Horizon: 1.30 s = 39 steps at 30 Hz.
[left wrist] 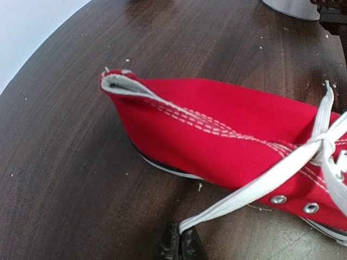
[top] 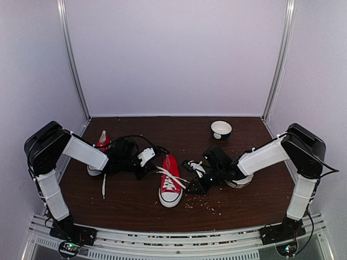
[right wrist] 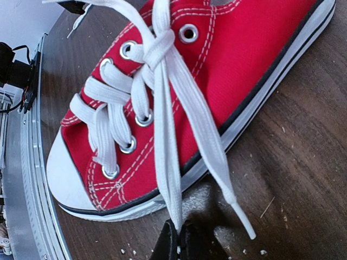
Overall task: Tie the shoes
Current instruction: Pull the loops with the shoelace from the shoe.
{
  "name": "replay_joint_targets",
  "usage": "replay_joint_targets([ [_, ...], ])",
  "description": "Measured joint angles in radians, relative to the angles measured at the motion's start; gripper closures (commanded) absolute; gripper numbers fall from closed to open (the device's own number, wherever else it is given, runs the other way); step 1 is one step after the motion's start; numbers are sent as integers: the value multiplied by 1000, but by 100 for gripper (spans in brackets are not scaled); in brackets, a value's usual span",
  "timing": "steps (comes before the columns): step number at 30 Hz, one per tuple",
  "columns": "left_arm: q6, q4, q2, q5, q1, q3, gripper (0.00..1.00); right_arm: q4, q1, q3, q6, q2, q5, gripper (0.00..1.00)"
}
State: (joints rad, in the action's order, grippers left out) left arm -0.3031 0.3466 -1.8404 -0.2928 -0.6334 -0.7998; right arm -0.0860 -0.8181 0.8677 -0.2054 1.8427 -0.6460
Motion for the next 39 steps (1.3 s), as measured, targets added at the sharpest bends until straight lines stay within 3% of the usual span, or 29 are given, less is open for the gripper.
replay_joint_targets([
  [16,29,37,-24,-29,10,19,100,-94,20,-32,-8,24,-40,100],
  [27,14,61,-26,-187,4,61,100,-73,16,-34,4,-10,-45,99],
  [29,13,70,-26,-209,4,72,91,-56,15,-26,15,-10,-45,89],
  [33,16,83,-12,-234,3,106,54,-10,15,-19,41,-21,-37,65],
  [35,14,89,17,-233,3,134,46,23,15,-23,49,-40,-23,61],
  [39,33,102,129,-190,3,196,40,101,15,-30,85,-158,25,56],
])
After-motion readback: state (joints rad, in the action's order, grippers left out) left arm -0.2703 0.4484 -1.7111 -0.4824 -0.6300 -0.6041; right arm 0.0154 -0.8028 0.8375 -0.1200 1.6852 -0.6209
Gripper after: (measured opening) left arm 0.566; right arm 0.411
